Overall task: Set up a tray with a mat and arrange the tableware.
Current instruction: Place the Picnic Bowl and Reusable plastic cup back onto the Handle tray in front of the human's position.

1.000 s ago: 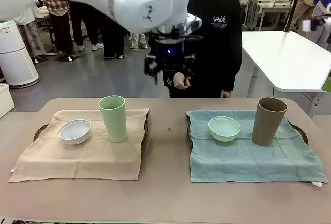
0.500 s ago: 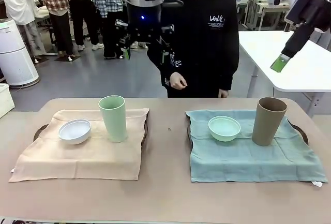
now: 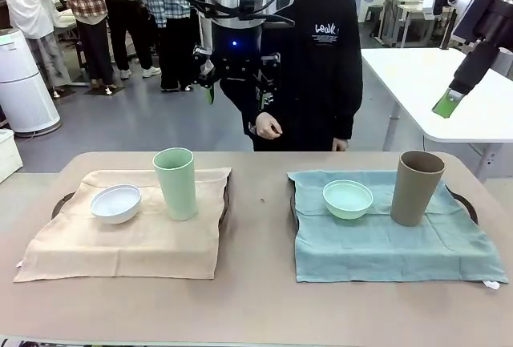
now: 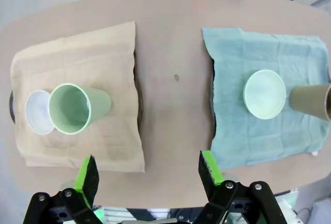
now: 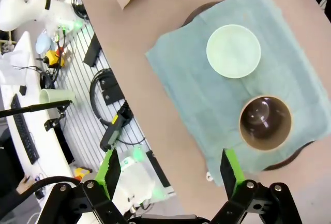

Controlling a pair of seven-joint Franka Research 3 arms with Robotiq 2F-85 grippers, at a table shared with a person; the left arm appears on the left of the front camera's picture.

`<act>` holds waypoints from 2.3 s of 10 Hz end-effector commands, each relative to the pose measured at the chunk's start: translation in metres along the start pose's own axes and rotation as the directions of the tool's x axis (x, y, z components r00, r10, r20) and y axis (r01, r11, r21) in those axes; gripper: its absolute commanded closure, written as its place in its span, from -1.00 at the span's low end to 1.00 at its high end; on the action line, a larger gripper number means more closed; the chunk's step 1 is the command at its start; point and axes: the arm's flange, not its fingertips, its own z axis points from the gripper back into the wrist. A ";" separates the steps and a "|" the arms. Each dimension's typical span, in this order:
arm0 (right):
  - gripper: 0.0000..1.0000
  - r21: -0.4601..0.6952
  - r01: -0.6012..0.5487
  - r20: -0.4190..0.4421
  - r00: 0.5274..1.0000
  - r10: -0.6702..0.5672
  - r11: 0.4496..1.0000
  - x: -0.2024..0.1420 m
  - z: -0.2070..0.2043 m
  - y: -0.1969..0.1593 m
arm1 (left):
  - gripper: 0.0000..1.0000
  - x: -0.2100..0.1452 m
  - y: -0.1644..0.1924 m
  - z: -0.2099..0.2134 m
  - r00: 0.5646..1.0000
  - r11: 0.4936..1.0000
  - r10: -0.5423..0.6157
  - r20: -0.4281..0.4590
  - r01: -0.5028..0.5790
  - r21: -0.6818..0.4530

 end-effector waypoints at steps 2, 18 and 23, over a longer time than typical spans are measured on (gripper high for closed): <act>-1.00 0.001 0.001 -0.013 1.000 -0.001 1.000 -0.001 0.001 0.001 | -1.00 0.000 0.004 0.004 1.000 1.000 0.003 0.008 -0.003 -0.006; -1.00 0.588 0.500 0.153 0.703 -0.695 0.636 -0.091 0.061 -0.075 | -1.00 0.007 0.345 -0.007 0.919 0.630 0.152 -0.363 -0.373 -0.681; -1.00 0.412 0.503 0.152 0.784 -0.602 0.759 -0.109 0.059 -0.065 | -1.00 0.010 0.367 0.001 0.925 0.609 0.160 -0.344 -0.367 -0.703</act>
